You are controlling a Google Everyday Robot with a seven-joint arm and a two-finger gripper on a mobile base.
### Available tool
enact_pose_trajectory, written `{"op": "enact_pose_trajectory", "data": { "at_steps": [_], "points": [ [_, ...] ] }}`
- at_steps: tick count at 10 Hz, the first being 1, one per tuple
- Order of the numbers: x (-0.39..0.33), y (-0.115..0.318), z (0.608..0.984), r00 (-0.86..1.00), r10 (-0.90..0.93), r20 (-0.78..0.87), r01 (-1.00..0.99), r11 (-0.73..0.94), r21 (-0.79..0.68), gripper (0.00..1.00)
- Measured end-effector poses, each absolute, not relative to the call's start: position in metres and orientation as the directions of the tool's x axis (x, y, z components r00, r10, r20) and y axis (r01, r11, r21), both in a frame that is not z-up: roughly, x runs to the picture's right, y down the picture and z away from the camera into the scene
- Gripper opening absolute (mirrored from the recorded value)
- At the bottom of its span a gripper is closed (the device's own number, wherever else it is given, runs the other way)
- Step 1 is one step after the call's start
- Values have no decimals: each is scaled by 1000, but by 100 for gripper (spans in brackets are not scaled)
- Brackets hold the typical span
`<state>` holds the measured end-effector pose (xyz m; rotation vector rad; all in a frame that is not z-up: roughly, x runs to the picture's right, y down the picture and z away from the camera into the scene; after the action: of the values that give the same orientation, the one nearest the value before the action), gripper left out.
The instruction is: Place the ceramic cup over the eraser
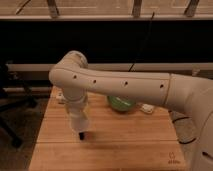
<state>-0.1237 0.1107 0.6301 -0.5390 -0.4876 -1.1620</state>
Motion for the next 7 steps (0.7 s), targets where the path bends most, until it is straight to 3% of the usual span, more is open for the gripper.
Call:
{"op": "enact_pose_trajectory", "data": {
  "at_steps": [7],
  "points": [
    [-136, 141, 652, 354, -715, 602, 931, 328, -159, 17]
  ]
}}
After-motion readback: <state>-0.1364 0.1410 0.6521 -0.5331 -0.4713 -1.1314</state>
